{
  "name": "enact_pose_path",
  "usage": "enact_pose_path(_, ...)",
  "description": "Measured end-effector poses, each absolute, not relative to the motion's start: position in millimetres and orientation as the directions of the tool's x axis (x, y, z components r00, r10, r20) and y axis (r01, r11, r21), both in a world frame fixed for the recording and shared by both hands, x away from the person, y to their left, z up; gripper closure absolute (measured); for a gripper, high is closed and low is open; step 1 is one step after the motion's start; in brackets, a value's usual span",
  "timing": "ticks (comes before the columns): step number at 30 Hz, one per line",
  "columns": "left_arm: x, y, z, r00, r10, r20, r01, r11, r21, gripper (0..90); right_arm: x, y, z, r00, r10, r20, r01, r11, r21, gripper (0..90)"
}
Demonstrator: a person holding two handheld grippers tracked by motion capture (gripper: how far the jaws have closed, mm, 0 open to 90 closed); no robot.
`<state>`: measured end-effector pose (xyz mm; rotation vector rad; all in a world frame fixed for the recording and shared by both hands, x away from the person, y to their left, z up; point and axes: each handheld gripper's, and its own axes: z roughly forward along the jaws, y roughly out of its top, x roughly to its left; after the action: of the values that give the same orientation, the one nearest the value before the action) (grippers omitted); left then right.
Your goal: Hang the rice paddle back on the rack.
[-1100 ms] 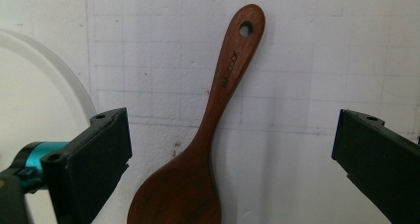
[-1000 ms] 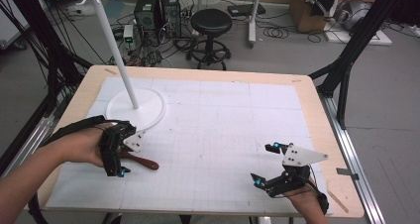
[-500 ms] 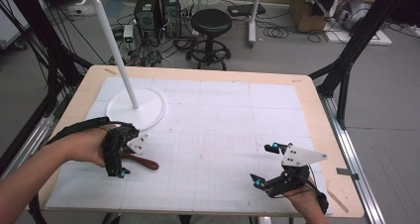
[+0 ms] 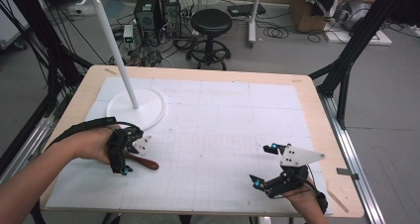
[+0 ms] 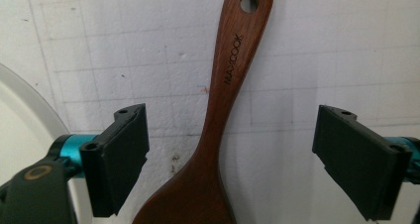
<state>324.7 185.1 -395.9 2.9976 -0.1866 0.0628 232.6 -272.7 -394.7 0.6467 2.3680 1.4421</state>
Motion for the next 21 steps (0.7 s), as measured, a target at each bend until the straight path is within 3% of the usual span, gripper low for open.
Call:
enact_pose_path(14, 329, 185, -405, 0.989, -0.140, 0.057, -0.144, -0.986, 0.087, 36.0, 233, -272, -395, -0.859, 0.512, -0.012, 0.229, 0.405, 0.885, 0.2)
enact_pose_path(21, 331, 184, -410, 0.987, -0.145, 0.069, -0.149, -0.987, 0.052, 38.4, 233, -272, -396, -0.860, 0.510, -0.010, 0.228, 0.402, 0.887, 0.2)
